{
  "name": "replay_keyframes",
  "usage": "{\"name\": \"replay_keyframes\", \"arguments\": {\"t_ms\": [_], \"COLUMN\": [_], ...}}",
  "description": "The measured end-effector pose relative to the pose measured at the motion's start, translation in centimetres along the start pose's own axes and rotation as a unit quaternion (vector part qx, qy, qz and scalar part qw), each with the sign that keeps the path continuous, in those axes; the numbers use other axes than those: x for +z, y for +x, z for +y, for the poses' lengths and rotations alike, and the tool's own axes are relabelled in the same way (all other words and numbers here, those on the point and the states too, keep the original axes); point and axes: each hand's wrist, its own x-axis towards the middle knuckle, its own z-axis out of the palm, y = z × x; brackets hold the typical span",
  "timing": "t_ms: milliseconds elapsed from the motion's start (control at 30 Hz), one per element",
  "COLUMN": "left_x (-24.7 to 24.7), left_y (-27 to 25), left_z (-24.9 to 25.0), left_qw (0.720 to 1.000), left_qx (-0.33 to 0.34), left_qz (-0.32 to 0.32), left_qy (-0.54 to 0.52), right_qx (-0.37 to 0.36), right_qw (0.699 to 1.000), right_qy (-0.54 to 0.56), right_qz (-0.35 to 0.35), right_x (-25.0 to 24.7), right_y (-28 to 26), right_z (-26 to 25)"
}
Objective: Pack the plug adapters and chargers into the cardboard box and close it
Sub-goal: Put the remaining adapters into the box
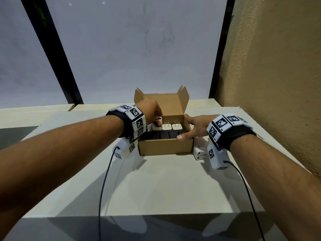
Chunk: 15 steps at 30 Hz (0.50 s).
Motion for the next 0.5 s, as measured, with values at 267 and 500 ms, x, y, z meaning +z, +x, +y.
{"name": "replay_keyframes", "arguments": {"t_ms": [267,500], "left_x": [0.39,0.15], "left_y": [-0.16,-0.74], "left_z": [-0.11,0.14], "left_qw": [0.999,0.999], "left_qx": [0.008,0.018], "left_qz": [-0.015,-0.023], "left_qy": [0.031,0.038], "right_qx": [-0.001,0.003], "right_qw": [1.000,1.000], "right_qy": [-0.001,0.002], "right_qz": [0.000,-0.006], "right_x": [-0.16,-0.10], "right_y": [-0.25,-0.15], "right_z": [-0.15,-0.18]}}
